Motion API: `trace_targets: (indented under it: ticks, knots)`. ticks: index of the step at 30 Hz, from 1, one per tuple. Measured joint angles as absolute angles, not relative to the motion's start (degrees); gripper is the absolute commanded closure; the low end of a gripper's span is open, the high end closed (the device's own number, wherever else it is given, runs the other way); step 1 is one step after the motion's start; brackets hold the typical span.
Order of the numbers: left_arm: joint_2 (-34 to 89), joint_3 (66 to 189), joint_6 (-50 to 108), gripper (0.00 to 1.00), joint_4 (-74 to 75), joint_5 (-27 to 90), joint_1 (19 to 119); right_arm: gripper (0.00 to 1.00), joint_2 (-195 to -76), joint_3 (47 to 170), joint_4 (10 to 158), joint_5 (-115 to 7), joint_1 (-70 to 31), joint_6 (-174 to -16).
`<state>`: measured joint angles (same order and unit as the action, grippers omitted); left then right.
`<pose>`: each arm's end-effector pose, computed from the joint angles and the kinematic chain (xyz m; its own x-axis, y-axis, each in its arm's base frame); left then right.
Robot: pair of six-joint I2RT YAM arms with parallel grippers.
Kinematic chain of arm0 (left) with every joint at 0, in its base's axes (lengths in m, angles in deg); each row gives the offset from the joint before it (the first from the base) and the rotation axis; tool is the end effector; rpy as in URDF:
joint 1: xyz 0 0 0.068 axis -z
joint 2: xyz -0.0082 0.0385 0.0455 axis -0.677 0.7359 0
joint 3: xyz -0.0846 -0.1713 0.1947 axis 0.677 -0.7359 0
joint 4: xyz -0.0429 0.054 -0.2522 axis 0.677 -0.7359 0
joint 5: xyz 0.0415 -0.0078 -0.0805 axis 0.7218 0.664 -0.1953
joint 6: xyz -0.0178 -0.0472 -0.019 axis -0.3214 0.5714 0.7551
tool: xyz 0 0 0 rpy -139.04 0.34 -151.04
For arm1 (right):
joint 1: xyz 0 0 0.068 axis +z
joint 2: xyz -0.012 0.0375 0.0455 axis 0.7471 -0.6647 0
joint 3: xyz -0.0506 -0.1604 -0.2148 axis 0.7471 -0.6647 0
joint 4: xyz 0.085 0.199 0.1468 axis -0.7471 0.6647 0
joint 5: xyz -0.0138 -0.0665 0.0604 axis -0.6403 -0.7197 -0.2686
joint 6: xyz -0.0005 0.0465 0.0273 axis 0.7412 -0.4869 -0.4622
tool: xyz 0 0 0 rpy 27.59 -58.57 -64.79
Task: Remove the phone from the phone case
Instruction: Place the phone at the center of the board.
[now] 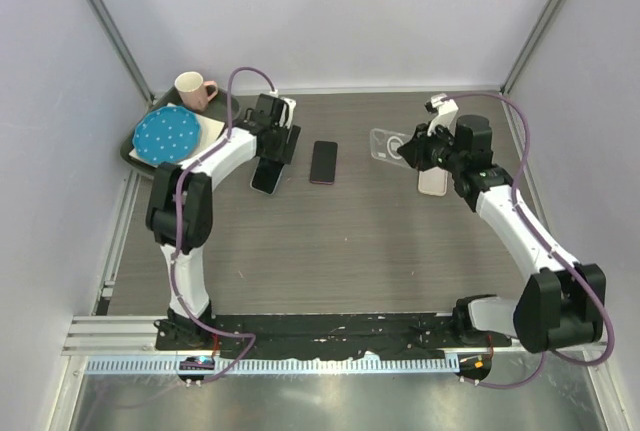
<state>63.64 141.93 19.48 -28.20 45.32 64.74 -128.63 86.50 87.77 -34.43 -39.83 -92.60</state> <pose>0.4015 -0.1594 0.2281 -0.7304 0.2665 -0.6289 0.2968 0.9531 0.0591 0.2894 0.0596 0.2952 -0.4477 0.0026 -0.8942 -0.5067 0.8232 0.2561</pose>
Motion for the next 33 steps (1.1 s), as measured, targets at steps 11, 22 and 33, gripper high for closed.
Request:
trace_targets:
  ticks: [11, 22, 33]
  knots:
    - [78.55, 154.80, 27.26, 1.00, -35.17, 46.70, 61.53, 0.99, -118.62, 83.05, 90.94, -48.70, -39.85, -86.02]
    - [85.94, 165.49, 31.26, 0.99, -40.05, 45.45, 59.91, 0.99, -122.70, 76.60, 89.41, -56.42, -39.96, -104.16]
    - [87.51, 168.24, 32.44, 0.32, -41.66, 44.93, 59.56, 0.99, -137.02, 77.17, 83.90, -61.64, -40.55, -117.65]
